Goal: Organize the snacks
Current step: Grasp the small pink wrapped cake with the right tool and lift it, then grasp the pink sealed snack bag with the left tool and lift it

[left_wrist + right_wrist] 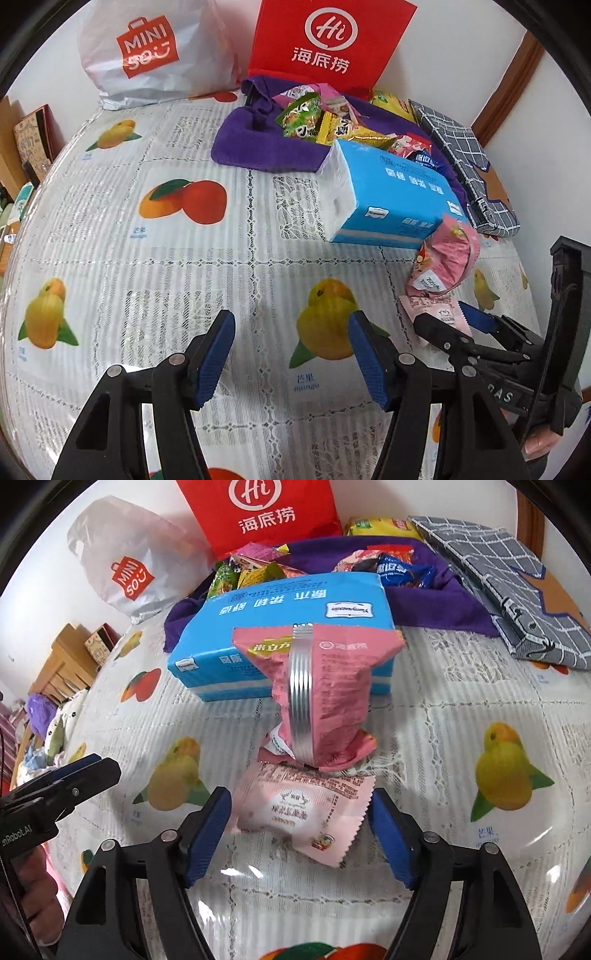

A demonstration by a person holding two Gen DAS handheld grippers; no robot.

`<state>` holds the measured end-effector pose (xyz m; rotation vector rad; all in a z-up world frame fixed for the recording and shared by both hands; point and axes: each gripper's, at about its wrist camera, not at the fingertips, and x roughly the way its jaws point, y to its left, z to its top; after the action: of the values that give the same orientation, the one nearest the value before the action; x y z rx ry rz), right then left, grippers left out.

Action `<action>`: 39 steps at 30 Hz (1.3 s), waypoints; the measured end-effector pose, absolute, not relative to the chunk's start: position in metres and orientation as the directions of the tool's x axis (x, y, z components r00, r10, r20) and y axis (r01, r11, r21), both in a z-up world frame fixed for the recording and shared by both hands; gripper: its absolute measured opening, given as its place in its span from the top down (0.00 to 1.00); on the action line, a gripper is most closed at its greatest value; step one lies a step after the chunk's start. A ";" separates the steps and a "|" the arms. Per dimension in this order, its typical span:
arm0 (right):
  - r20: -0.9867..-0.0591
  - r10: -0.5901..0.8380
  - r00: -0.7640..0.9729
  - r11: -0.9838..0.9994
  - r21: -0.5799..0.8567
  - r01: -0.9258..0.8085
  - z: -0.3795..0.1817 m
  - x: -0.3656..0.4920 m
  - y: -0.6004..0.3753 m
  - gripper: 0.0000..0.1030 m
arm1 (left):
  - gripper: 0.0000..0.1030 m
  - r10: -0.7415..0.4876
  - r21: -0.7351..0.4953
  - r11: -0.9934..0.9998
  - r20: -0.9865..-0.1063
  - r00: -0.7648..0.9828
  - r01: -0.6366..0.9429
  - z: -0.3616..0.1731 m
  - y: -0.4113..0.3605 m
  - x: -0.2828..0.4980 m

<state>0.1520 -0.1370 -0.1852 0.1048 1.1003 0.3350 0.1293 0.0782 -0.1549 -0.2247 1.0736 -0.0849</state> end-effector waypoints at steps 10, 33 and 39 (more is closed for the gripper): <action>-0.853 0.218 0.475 0.964 0.112 -0.241 -0.193 0.147 -0.111 0.13 | 0.40 -0.176 -0.235 0.969 -0.874 0.454 -0.076 -0.174 0.090 0.132; -0.820 0.224 0.527 0.963 0.103 -0.249 -0.187 0.123 -0.144 0.61 | 0.40 -0.137 -0.174 0.984 -0.874 0.465 -0.037 -0.171 0.060 0.117; -0.806 0.242 0.541 0.963 0.133 -0.233 -0.182 0.118 -0.164 0.66 | 0.40 -0.159 -0.182 0.983 -0.868 0.470 -0.005 -0.170 0.044 0.121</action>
<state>0.1179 -0.1642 -0.1822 0.0096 0.9588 0.2824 0.1205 0.0440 -0.1698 -0.1677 1.0788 -0.0950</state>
